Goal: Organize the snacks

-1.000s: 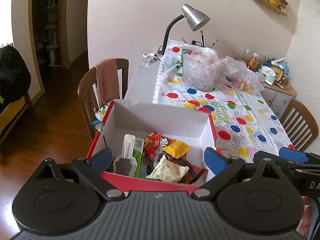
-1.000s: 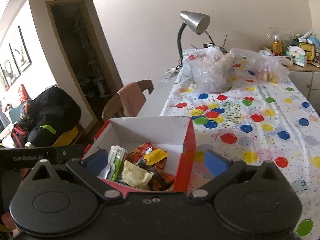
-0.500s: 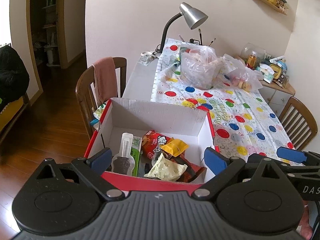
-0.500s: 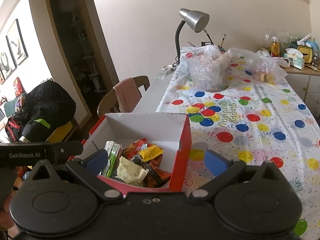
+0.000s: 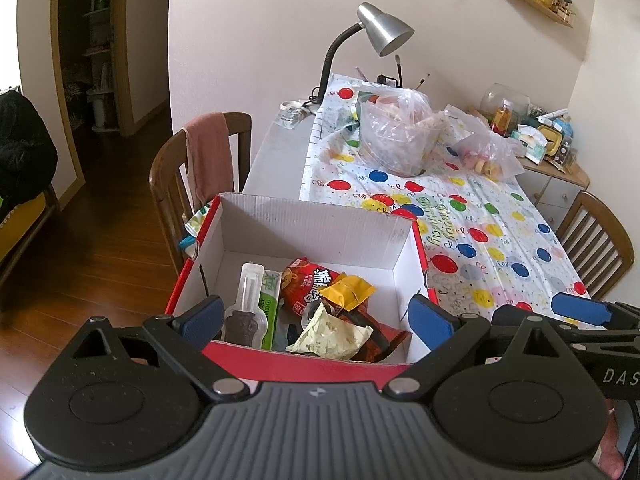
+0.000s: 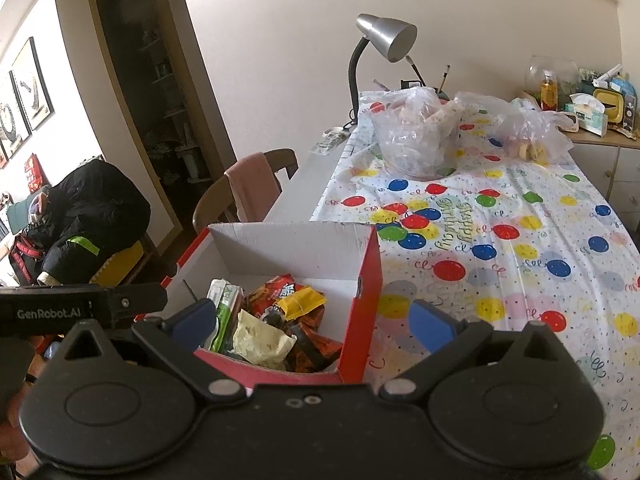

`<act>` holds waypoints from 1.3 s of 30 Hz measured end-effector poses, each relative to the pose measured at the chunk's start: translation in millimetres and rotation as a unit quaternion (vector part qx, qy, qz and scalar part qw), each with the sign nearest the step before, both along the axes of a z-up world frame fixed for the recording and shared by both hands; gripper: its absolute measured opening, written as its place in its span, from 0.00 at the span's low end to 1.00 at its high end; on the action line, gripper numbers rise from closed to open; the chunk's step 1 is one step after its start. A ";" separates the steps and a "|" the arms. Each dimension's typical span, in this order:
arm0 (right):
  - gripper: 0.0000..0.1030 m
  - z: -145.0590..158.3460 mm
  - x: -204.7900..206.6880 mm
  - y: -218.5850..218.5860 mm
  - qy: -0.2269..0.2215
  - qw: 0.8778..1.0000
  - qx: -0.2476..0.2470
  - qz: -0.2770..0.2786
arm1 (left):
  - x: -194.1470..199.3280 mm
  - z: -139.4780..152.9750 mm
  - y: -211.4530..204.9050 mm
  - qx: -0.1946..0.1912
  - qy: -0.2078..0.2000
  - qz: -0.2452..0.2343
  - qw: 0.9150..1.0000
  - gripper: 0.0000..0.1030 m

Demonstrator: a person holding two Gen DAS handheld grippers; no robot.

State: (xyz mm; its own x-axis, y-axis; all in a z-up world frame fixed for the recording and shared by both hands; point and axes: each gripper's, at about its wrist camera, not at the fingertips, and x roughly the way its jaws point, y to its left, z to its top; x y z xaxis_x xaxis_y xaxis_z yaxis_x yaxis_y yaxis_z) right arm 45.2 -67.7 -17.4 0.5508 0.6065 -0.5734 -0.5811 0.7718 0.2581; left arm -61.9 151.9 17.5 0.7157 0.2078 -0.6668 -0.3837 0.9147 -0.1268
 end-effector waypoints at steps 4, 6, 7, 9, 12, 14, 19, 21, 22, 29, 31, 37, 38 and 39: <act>1.00 0.2 -0.4 0.2 0.000 1.000 0.000 0.000 | 0.0 -1.8 -0.3 0.000 0.001 -0.001 1.000 0.96; 1.00 0.3 -0.2 -0.2 -0.001 1.000 0.000 0.001 | -0.4 -3.5 -0.7 -0.002 0.001 -0.002 1.000 0.96; 1.00 0.5 -0.4 0.1 -0.002 1.000 0.000 0.001 | -0.6 -4.1 -1.1 -0.003 0.001 -0.003 1.000 0.96; 1.00 0.3 0.0 -0.4 -0.002 1.000 -0.001 0.001 | -0.8 -4.6 -1.3 -0.003 0.001 -0.003 1.000 0.96; 1.00 0.6 -1.3 0.0 -0.001 1.000 -0.001 0.001 | -1.1 -5.1 -1.7 -0.003 0.002 -0.003 1.000 0.96; 1.00 0.6 -1.5 -0.1 -0.001 1.000 -0.001 0.001 | -0.7 -4.2 -1.2 -0.002 0.001 -0.003 1.000 0.96; 1.00 0.6 -1.6 0.0 -0.001 1.000 -0.001 0.001 | -0.5 -5.0 -1.4 -0.003 0.003 -0.003 1.000 0.96; 1.00 0.5 -1.7 0.1 0.000 1.000 -0.001 0.002 | -0.6 -5.9 -1.9 -0.003 0.004 -0.004 1.000 0.96; 1.00 0.4 -1.6 0.2 0.000 1.000 -0.001 0.003 | -0.8 -5.8 -2.1 -0.003 0.004 -0.004 1.000 0.96; 1.00 -0.1 -1.8 -0.1 0.002 1.000 -0.002 0.001 | -0.2 -6.0 -2.4 -0.003 0.009 -0.005 1.000 0.96; 1.00 -0.1 -1.4 -0.6 0.003 1.000 -0.002 0.001 | 0.2 -6.2 -1.5 -0.004 0.010 -0.004 1.000 0.96; 1.00 0.1 -1.4 -0.6 0.002 1.000 -0.002 0.001 | -0.3 -7.6 -0.1 -0.007 0.012 -0.004 1.000 0.96; 1.00 0.1 -1.4 -0.6 0.002 1.000 -0.002 0.001 | -0.2 -7.6 0.1 -0.007 0.012 -0.005 1.000 0.96; 1.00 0.1 -1.4 -0.6 0.002 1.000 -0.002 0.001 | -0.8 -7.4 -0.4 -0.006 0.011 -0.004 1.000 0.96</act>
State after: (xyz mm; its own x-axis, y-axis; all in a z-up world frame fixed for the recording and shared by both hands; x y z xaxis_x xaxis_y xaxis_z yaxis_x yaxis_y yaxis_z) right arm 43.8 -68.4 -17.2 0.5464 0.6062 -0.5779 -0.5822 0.7710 0.2582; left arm -62.7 151.5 10.1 0.7020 0.1931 -0.6855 -0.3784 0.9166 -0.1293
